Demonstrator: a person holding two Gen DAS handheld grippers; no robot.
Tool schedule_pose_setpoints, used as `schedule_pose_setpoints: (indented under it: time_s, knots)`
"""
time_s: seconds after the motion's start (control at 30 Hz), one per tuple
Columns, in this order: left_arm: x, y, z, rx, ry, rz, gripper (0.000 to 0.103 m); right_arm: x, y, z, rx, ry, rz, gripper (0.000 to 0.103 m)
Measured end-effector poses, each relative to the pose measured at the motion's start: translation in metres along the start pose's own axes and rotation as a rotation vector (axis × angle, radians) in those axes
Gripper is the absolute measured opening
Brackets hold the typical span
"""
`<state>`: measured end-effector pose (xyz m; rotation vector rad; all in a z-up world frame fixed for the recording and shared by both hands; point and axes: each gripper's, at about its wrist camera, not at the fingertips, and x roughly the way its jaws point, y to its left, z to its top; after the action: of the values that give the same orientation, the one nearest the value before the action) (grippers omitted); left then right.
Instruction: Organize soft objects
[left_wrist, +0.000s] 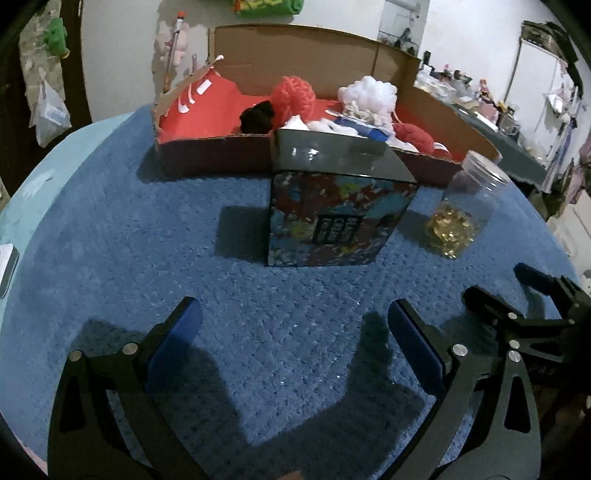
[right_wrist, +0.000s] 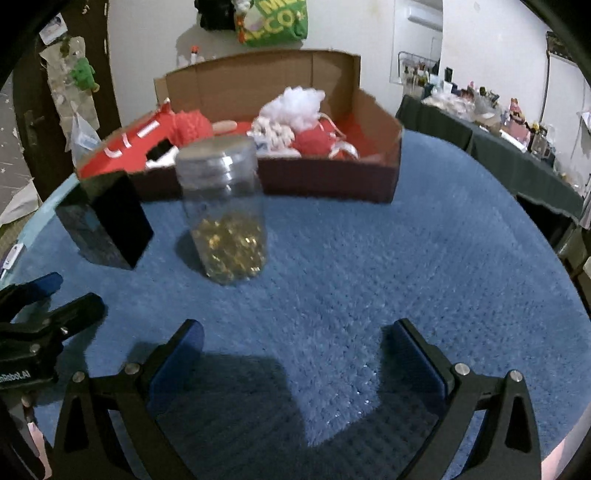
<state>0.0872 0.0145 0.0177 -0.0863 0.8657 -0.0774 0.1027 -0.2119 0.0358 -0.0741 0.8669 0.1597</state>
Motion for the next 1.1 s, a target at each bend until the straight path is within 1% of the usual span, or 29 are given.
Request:
schedule_pose_setpoints:
  time_s: [0.07,0.23,0.3,0.7,1.1]
  knots:
    - [-0.0001,0.0005,-0.0009,-0.005,-0.001,0.006,0.102,-0.0015,-0.0015,-0.0021,0.007,-0.007,0.001,0.103]
    - [0.0033,-0.0060,-0.0030,0.036,0.017,0.053,0.103,-0.0002,-0.0029,-0.0022,0.012,-0.001,0.004,0.103]
    - [0.0032,-0.0063,-0.0034,0.036,0.015,0.061,0.103,-0.0001,-0.0030,-0.0019,0.013,0.001,0.004,0.103]
    - [0.0054,-0.0040,-0.0014,0.026,0.015,0.054,0.103,-0.0004,-0.0052,0.0002,0.021,0.003,0.013,0.103]
    - [0.0051,-0.0032,-0.0031,0.035,0.014,0.073,0.103,-0.0004,-0.0061,-0.0004,0.023,0.003,0.015,0.103]
